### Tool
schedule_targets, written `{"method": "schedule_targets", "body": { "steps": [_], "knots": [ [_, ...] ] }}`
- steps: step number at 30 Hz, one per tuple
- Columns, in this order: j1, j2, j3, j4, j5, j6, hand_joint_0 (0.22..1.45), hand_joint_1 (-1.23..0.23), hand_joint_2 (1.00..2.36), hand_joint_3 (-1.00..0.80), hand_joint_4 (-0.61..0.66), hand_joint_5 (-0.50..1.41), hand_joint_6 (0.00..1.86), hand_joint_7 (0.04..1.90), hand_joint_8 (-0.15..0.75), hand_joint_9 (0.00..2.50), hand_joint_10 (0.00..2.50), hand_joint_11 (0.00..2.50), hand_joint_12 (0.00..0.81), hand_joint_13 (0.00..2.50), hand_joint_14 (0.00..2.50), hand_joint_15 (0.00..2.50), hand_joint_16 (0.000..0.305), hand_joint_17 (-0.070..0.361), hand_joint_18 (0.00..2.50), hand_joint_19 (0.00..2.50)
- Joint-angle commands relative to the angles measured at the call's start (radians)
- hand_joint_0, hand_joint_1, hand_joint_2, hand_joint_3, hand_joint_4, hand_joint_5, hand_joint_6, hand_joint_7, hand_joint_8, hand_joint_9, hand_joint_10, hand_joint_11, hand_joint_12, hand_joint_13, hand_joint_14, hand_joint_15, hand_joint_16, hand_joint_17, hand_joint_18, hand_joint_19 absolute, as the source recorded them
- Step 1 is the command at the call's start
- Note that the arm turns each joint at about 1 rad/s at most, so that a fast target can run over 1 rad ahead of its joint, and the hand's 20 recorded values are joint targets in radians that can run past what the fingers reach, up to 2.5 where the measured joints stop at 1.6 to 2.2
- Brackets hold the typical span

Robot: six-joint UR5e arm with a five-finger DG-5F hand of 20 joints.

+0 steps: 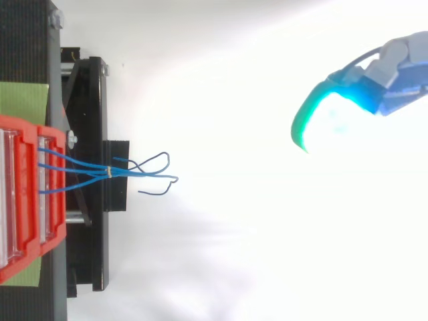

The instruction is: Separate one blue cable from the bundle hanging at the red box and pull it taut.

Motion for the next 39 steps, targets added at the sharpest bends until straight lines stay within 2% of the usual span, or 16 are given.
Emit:
{"method": "schedule_targets", "body": {
  "steps": [1, 4, 7, 11, 14, 15, 16, 17, 18, 21, 26, 31, 35, 36, 39],
  "knots": [
    [0.001, -0.04, 0.0, 0.082, 0.029, 0.025, 0.58, -0.54, 1.0, -0.5, 0.3, -0.22, 0.5, 0.84, 0.345, 0.55, 0.01, 0.26, 0.317, 0.39, 0.0, 0.15, 0.043, 0.096, 0.47, 0.33],
    [0.001, -0.074, 0.0, 0.135, 0.048, 0.059, 0.58, -0.54, 1.0, -0.5, 0.3, -0.22, 0.5, 0.84, 0.346, 0.55, 0.01, 0.26, 0.318, 0.39, 0.01, 0.15, 0.043, 0.096, 0.47, 0.33],
    [-0.002, -0.117, 0.0, 0.167, 0.058, 0.067, 0.58, -0.54, 1.0, -0.5, 0.3, -0.22, 0.5, 0.84, 0.345, 0.55, 0.01, 0.27, 0.318, 0.39, 0.0, 0.15, 0.043, 0.096, 0.47, 0.34],
    [-0.002, -0.139, 0.0, 0.195, 0.08, 0.064, 0.58, -0.53, 1.0, -0.5, 0.3, -0.22, 0.5, 0.84, 0.347, 0.55, 0.01, 0.28, 0.321, 0.39, 0.0, 0.15, 0.043, 0.098, 0.47, 0.33],
    [-0.001, -0.185, 0.0, 0.24, 0.143, 0.062, 0.58, -0.53, 1.0, -0.5, 0.3, -0.22, 0.5, 0.84, 0.349, 0.55, 0.01, 0.28, 0.322, 0.39, 0.01, 0.15, 0.044, 0.098, 0.47, 0.33],
    [-0.001, -0.189, 0.0, 0.246, 0.146, 0.065, 0.58, -0.53, 1.0, -0.5, 0.3, -0.22, 0.5, 0.84, 0.349, 0.55, 0.01, 0.27, 0.323, 0.39, 0.0, 0.15, 0.044, 0.098, 0.47, 0.33],
    [-0.002, -0.218, 0.0, 0.266, 0.155, 0.083, 0.58, -0.53, 1.0, -0.5, 0.3, -0.22, 0.5, 0.84, 0.348, 0.55, 0.01, 0.27, 0.323, 0.39, 0.0, 0.15, 0.044, 0.098, 0.47, 0.33],
    [-0.002, -0.218, 0.0, 0.266, 0.155, 0.083, 0.58, -0.53, 1.0, -0.5, 0.3, -0.22, 0.5, 0.84, 0.348, 0.55, 0.01, 0.27, 0.323, 0.39, 0.0, 0.15, 0.044, 0.098, 0.47, 0.33],
    [-0.002, -0.227, 0.002, 0.29, 0.155, 0.102, 0.58, -0.54, 1.0, -0.5, 0.3, -0.22, 0.5, 0.84, 0.349, 0.55, 0.01, 0.27, 0.323, 0.39, 0.0, 0.15, 0.044, 0.098, 0.48, 0.34],
    [0.001, -0.24, 0.002, 0.344, 0.166, 0.102, 0.58, -0.54, 1.0, -0.49, 0.3, -0.22, 0.5, 0.84, 0.349, 0.56, 0.01, 0.27, 0.324, 0.4, 0.0, 0.16, 0.044, 0.099, 0.48, 0.33],
    [-0.002, -0.26, 0.002, 0.395, 0.183, 0.027, 0.58, -0.53, 1.0, -0.5, 0.3, -0.22, 0.5, 0.84, 0.351, 0.56, 0.01, 0.27, 0.327, 0.4, 0.0, 0.15, 0.044, 0.1, 0.48, 0.34],
    [0.001, -0.264, 0.002, 0.402, 0.195, -0.015, 0.58, -0.54, 1.0, -0.49, 0.3, -0.22, 0.5, 0.84, 0.352, 0.56, 0.01, 0.27, 0.328, 0.4, 0.0, 0.16, 0.044, 0.1, 0.48, 0.33],
    [-0.004, -0.31, 0.008, 0.418, 0.199, -0.013, 0.58, -0.54, 1.0, -0.5, 0.31, -0.22, 0.5, 0.84, 0.353, 0.56, 0.01, 0.27, 0.328, 0.4, 0.0, 0.16, 0.044, 0.1, 0.48, 0.33],
    [-0.002, -0.35, 0.049, 0.418, 0.198, -0.012, 0.58, -0.54, 1.0, -0.5, 0.31, -0.22, 0.5, 0.84, 0.352, 0.56, 0.01, 0.27, 0.328, 0.4, 0.01, 0.15, 0.044, 0.1, 0.48, 0.33],
    [-0.004, -0.366, 0.068, 0.414, 0.195, -0.015, 0.58, -0.54, 1.0, -0.5, 0.31, -0.22, 0.5, 0.84, 0.354, 0.56, 0.01, 0.28, 0.329, 0.4, 0.0, 0.15, 0.044, 0.1, 0.48, 0.34]
  ]
}}
